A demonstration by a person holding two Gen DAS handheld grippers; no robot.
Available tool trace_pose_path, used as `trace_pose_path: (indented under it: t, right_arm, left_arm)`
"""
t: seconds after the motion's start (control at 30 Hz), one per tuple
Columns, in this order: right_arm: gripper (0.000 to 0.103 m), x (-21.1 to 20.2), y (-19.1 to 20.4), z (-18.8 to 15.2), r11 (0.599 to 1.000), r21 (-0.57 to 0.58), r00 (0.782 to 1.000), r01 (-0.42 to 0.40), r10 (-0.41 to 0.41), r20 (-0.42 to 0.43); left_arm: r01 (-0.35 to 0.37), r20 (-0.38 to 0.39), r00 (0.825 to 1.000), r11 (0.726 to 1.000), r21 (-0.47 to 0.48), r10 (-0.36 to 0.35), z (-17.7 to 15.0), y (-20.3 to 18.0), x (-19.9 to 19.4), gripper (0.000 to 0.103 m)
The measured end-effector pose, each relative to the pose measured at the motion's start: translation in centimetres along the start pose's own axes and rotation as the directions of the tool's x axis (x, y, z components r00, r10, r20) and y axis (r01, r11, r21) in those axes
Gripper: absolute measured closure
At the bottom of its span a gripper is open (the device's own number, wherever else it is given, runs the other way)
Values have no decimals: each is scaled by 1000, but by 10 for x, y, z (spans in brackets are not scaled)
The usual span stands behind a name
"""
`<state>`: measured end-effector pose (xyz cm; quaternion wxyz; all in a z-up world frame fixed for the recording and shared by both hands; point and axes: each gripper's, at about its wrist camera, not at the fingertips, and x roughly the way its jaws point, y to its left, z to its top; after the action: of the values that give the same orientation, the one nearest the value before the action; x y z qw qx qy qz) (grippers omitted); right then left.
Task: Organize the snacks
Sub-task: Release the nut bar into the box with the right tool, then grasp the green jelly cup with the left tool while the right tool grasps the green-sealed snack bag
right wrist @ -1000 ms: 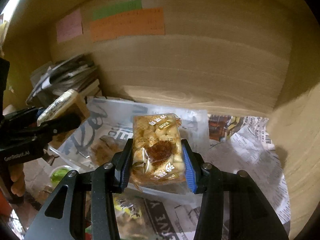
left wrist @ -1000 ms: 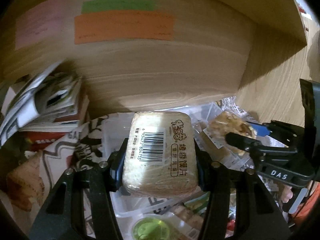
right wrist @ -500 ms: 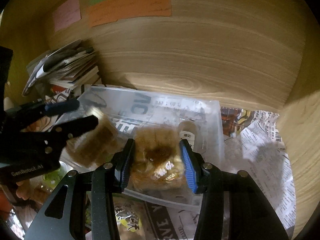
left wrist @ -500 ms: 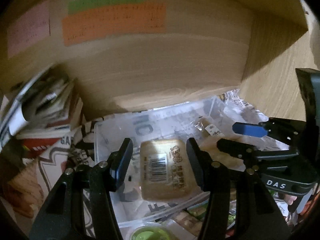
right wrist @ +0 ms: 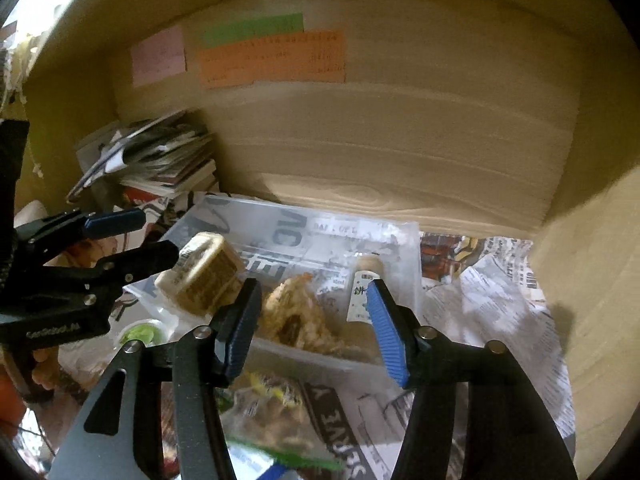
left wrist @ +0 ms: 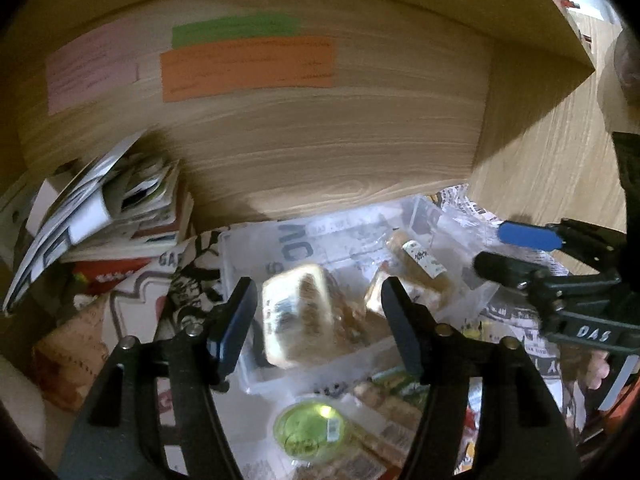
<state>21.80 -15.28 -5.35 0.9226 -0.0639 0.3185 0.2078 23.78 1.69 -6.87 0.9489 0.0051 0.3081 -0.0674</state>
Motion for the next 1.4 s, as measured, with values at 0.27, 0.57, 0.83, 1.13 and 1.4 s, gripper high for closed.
trace_pose_path:
  t: [0.27, 0.57, 0.83, 1.13, 1.4]
  right_arm:
    - [38, -21, -1, -16, 1000, 5, 1000, 12, -12, 4]
    - [29, -17, 5, -40, 999, 40, 998, -31, 33, -55]
    - [19, -12, 9, -52, 996, 81, 997, -47, 52, -62]
    - [7, -16, 15, -54, 999, 47, 998, -19, 22, -52]
    - [6, 11, 14, -60, 999, 46, 993, -13, 19, -119]
  left_arm:
    - [-23, -41, 999, 999, -34, 22, -26, 15, -13, 35]
    - [-6, -121, 993, 998, -64, -2, -61, 25, -10, 33]
    - [26, -176, 984, 996, -80, -40, -84, 22, 0, 33]
    - [73, -194, 977, 992, -107, -93, -82, 19, 18, 30]
    - [98, -193, 974, 990, -104, -117, -81, 13, 25, 29]
